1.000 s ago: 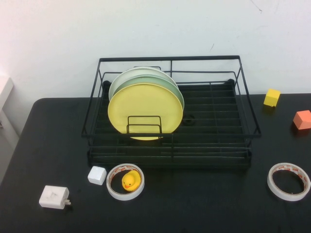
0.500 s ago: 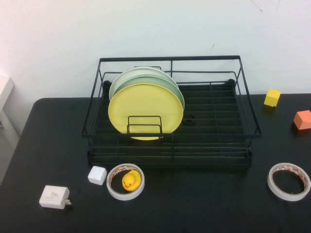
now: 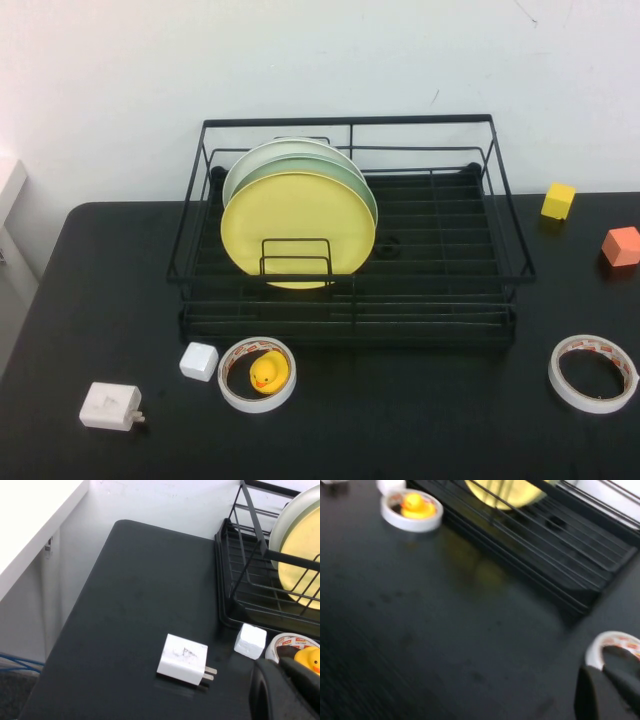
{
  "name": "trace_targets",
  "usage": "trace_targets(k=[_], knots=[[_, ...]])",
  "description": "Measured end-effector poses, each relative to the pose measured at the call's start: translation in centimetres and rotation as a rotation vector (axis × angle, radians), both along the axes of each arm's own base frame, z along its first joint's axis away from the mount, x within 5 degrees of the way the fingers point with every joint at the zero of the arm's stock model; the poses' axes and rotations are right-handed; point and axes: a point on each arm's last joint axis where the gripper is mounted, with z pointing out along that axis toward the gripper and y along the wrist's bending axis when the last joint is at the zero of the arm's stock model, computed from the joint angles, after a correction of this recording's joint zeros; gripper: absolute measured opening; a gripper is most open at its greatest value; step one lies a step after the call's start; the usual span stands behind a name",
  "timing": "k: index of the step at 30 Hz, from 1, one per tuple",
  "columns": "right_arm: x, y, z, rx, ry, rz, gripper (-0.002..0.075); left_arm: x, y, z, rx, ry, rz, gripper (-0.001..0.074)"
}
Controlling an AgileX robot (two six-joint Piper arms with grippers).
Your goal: Place plate on rack
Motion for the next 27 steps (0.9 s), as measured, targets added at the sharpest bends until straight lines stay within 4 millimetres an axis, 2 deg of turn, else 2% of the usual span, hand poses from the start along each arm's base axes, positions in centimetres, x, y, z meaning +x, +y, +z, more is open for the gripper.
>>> trace_targets(k=[10,16,27], knots=[[0.7,-1.9,0.0,-0.009,-0.005,-0.325,-0.0002,0.0,0.0,0.0,0.0,0.0,0.0,-0.0001],[0.3,-2.9,0.6,0.05,-0.108,-0.501,-0.0002,0.0,0.0,0.0,0.0,0.0,0.0,-0.0001],[0.1,-3.5,0.6,0.121,-0.079,-0.643,-0.0002,0.0,0.0,0.0,0.0,0.0,0.0,-0.0001]])
